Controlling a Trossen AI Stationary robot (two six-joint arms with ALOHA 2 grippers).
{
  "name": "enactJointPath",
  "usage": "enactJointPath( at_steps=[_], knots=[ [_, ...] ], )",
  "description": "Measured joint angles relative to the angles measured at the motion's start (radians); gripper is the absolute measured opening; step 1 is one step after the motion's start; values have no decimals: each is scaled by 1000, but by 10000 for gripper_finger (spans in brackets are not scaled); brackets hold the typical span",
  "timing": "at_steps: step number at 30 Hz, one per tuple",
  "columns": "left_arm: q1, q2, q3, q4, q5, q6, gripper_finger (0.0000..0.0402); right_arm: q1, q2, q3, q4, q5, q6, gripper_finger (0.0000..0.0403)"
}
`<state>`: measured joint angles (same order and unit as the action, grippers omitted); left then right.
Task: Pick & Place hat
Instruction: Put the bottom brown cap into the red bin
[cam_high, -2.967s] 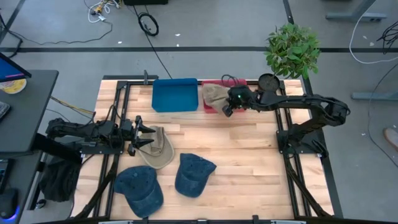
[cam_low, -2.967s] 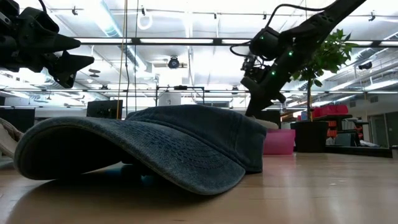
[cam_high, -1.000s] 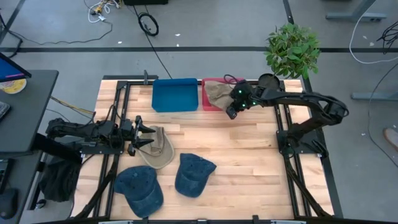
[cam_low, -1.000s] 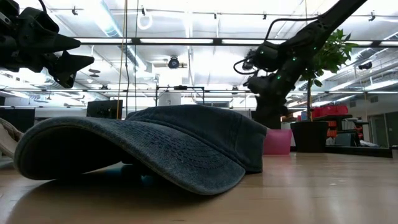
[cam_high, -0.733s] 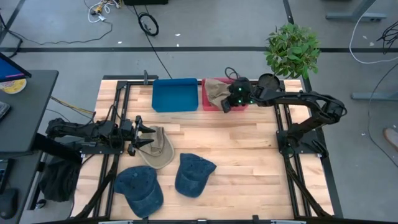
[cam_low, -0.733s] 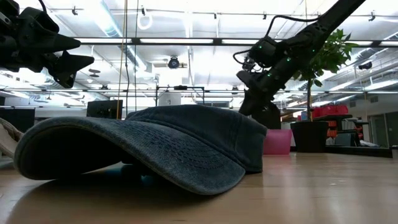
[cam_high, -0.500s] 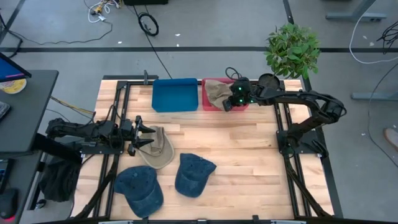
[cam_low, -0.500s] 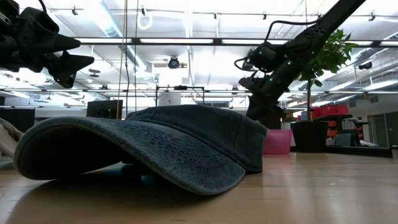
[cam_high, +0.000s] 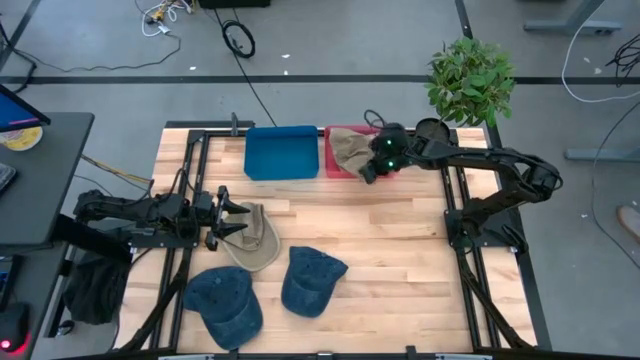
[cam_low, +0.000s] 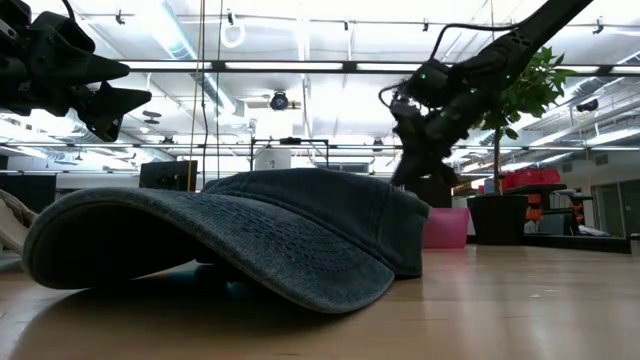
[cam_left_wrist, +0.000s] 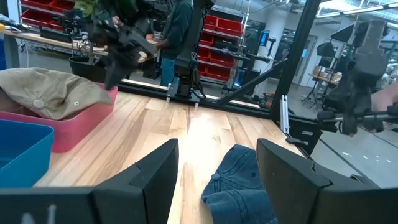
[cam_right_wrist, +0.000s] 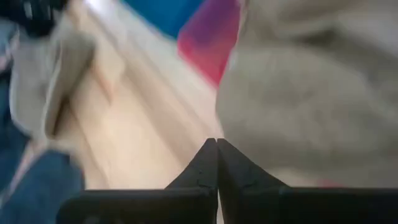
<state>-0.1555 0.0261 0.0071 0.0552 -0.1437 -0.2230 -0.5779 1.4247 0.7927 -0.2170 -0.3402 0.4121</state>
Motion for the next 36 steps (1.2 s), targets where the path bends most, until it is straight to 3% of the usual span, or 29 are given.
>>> enactJointPath(
  at_steps=[3,7,14,24,27,36],
  knots=[
    [0,0,0,0,0,0,220,15,0,0,-105,-8,-78,0],
    [0,0,0,0,0,0,220,33,0,0,-146,59,-132,0],
    [0,0,0,0,0,0,220,50,0,0,-84,264,-114,0],
    [0,0,0,0,0,-1,220,37,8,0,66,336,-69,0],
    [0,0,0,0,0,0,220,27,31,0,28,335,-54,0],
    [0,0,0,0,0,0,220,15,106,2,-13,169,-48,0]
  ],
)
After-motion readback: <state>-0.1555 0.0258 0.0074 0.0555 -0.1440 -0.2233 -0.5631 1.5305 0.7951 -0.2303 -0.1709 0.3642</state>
